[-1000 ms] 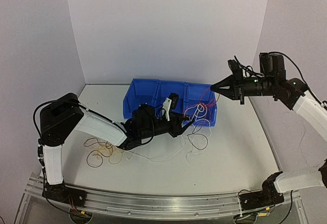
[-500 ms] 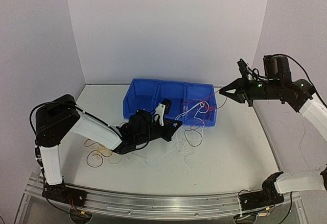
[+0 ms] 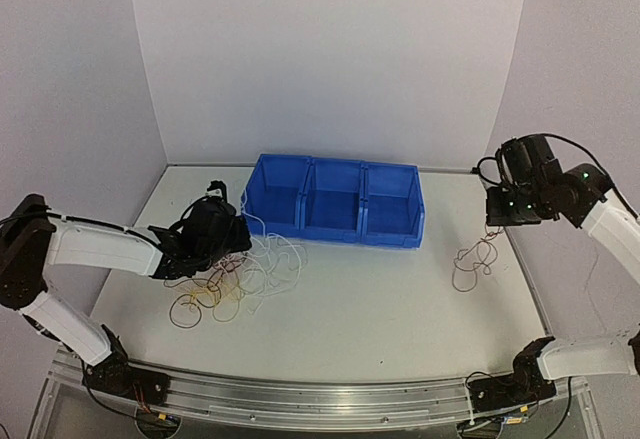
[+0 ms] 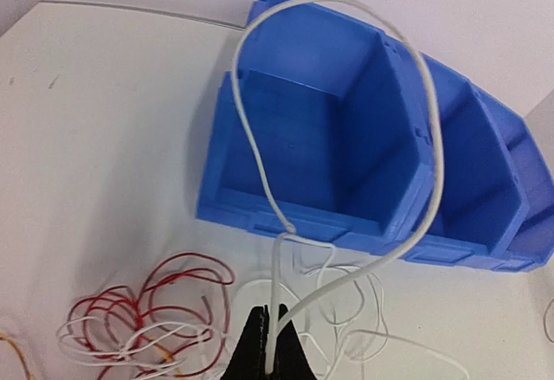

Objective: Untangle the cables

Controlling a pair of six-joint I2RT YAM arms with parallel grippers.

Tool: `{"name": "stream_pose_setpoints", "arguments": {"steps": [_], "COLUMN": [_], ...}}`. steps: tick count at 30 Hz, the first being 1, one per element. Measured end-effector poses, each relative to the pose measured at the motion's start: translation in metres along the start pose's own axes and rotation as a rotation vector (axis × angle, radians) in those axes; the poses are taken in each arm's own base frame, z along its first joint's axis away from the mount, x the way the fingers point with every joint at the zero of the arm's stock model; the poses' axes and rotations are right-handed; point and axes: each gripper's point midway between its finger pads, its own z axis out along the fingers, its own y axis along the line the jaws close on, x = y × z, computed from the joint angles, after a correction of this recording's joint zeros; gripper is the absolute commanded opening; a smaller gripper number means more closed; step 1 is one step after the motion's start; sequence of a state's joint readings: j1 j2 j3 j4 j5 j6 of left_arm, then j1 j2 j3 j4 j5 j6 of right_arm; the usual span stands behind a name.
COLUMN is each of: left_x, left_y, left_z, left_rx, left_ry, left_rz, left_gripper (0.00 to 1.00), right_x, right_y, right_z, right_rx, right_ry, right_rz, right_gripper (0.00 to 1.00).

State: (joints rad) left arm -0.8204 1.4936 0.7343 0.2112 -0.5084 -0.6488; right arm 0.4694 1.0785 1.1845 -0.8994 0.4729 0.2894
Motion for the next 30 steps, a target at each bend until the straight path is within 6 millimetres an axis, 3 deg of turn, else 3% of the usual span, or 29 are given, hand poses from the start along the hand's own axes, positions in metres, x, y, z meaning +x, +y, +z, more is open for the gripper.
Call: {"name": "stream_pose_setpoints", "arguments": {"steps": [4,9,15,21,25,30], "left_x": [-0.010,-0.013,0.000,0.034,0.061,0.072], "left_y": [0.023,0.033,0.034,0.033,0.031,0.026], "left_z": [-0.021,-0.035,-0.037,-0.025,-0.016,-0.015], "left_rx": [-0.074,-0.107,-0.096,-0.083,-0.063,-0.037], "left_ry": [-0.001,0.014,0.072,0.194,0.288,0.332], "left_rz": [-0.007,-0.009,-0.007,0.008,0.027,0.028], "left_gripper": [0.00,0.00,0.00,0.02,0.19,0.65], "right_x": [0.006,0.000,-0.041,-0.092,-0.137,-0.186], "right_y": [-0.015,-0.015,0.017,0.061,0.090,0.123], "right_z": [0.013,0.007,-0.031,-0.075,-0.079,-0.059], "right_rx": [0.120,0.116,-0.117,-0.391,-0.484,-0.527], "right_ry": [0.034,0.021,-0.070,-0.172,-0.233,-0.282], "right_rz": [-0.071,-0.083,-0.018,0.015,0.008,-0.011], "right_gripper": [0.00,0.00,0.00,0.00,0.00,0.00]}}
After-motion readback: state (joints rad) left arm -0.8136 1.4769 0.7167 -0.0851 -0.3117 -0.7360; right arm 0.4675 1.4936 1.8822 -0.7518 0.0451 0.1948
